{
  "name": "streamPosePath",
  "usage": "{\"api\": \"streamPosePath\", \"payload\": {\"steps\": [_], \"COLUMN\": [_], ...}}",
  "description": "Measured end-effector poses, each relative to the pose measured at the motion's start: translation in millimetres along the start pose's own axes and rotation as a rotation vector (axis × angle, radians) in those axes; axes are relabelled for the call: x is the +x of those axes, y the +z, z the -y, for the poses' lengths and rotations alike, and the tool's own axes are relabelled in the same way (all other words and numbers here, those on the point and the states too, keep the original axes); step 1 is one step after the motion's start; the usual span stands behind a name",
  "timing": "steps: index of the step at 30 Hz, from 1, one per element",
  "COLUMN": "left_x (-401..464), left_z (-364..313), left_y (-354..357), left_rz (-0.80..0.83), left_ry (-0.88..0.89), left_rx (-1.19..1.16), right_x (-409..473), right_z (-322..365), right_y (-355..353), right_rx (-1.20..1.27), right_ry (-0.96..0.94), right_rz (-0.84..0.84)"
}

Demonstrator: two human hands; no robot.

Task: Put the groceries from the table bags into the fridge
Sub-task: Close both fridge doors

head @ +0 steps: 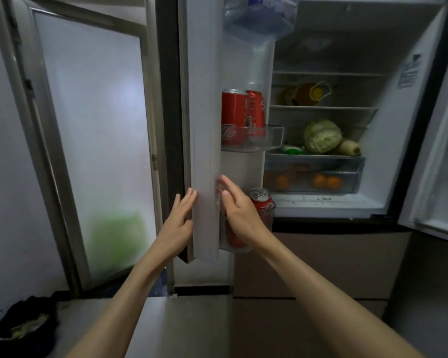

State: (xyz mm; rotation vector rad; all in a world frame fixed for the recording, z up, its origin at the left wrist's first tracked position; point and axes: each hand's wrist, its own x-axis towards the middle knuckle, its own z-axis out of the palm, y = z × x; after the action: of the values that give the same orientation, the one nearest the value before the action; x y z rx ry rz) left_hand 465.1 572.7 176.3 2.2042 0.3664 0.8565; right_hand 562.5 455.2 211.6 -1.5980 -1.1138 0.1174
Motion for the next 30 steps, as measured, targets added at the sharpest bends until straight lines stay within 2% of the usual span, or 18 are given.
{"api": "streamPosePath", "payload": {"steps": [3,10,18,20,24,30], "left_x": [-5,-16,-10,-7,3,29], "left_z": [-11,-51,-103,-116,-131,-138], "left_y": [7,51,130,146,165,180], "left_rz": [0.012,0.054,0.168,0.115,-0.125,-0.267], "left_ry": [0.040,0.121,0.178,0.228,0.265,0.327], "left_rx": [0.025,0.115,0.213,0.195,0.106,0.168], "right_x": [-7,-32,-44,-41,-40,-46], "right_z": [-9,-23,-43,-50,-64,-74], "right_y": [-15,-69,-150,-170,-202,-220], "right_rx": [0.077,-0.014,-0.025,-0.056,-0.173,-0.189], "right_ry": [0.015,-0.031,0.059,0.085,0.102,-0.039], "right_rz": [-0.080,-0.197,-0.263,-0.266,-0.264,-0.240]}}
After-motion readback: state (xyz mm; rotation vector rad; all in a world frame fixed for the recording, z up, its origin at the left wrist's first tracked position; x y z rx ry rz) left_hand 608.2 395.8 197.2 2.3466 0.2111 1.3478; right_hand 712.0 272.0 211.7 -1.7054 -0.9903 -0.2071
